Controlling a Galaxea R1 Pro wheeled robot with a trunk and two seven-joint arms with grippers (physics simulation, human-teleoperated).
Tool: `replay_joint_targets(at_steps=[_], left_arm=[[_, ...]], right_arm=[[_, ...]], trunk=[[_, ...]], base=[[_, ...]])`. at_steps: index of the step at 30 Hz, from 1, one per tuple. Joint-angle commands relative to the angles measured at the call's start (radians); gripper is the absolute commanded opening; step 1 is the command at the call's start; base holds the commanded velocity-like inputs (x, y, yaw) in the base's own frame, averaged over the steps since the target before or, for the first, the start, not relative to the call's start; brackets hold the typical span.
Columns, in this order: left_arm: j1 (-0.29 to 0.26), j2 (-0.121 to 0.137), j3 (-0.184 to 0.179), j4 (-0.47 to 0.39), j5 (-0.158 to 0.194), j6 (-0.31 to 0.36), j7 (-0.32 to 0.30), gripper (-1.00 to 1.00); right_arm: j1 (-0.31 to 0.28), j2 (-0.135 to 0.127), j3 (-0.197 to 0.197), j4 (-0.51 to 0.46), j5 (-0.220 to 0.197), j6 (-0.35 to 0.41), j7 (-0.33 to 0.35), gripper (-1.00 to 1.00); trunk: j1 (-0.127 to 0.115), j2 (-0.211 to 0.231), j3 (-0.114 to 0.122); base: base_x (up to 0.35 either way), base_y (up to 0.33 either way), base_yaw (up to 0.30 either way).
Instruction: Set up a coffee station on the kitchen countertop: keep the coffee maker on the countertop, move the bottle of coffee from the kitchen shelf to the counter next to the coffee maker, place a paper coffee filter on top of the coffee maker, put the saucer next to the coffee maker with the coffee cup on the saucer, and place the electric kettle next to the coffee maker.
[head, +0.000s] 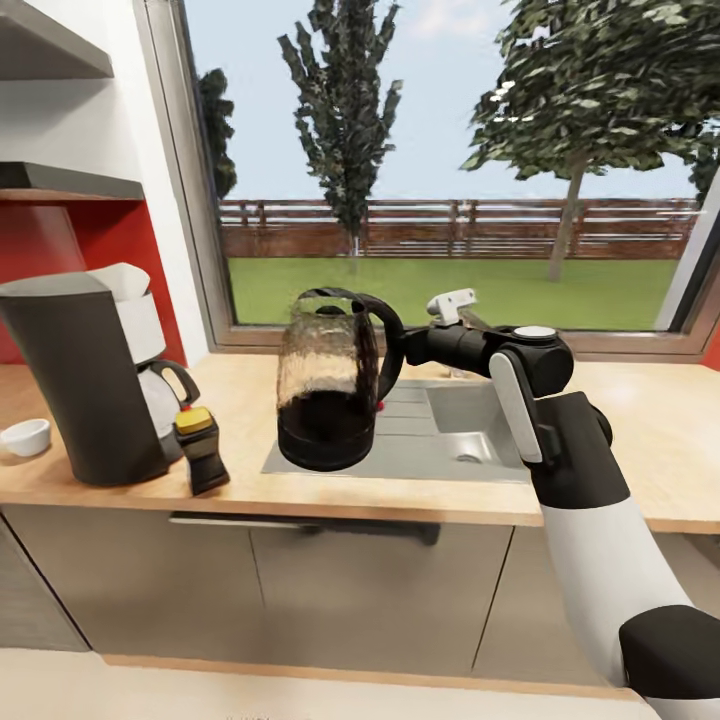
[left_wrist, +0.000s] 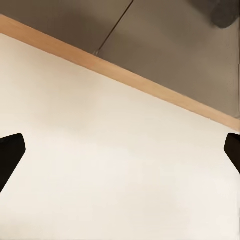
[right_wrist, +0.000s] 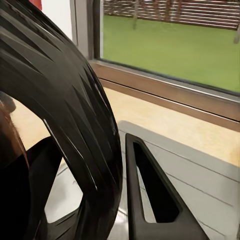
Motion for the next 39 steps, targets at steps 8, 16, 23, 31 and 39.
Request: replay_joint_targets(at_steps=[8, 16, 23, 31, 39], left_arm=[[-0.001, 0.000, 0.002, 0.002, -0.002, -0.005, -0.003, 1.00], [-0.001, 0.000, 0.002, 0.002, -0.002, -0.005, -0.003, 1.00], [-0.001, 0.001, 0.003, 0.003, -0.002, -0.005, -0.003, 1.00], [-0.001, 0.003, 0.005, 0.005, -0.003, -0.005, -0.001, 1.00], [-0.001, 0.003, 0.005, 0.005, -0.002, -0.005, 0.000, 1.00]], right_arm=[[-0.001, 0.001, 0.003, 0.001, -0.005, 0.004, -0.028, -1.00], [-0.004, 0.053, 0.007, 0.014, -0.003, 0.004, -0.207, -1.00], [-0.074, 0.129, 0.007, 0.125, -0.006, 0.003, -0.374, -1.00], [-0.164, 0.169, 0.009, 0.343, -0.006, -0.080, -0.418, -1.00], [-0.170, 0.183, 0.009, 0.490, -0.014, -0.213, -0.469, -1.00]], trunk=[[0.000, -0.001, -0.001], [0.000, -0.001, -0.001], [0.000, -0.001, -0.001], [0.000, -0.001, -0.001], [0.000, -0.001, -0.001]], base=[[0.000, -0.314, 0.232], [0.000, -0.060, 0.035], [0.000, -0.006, 0.004], [0.000, 0.000, 0.000], [0.023, 0.018, 0.000]])
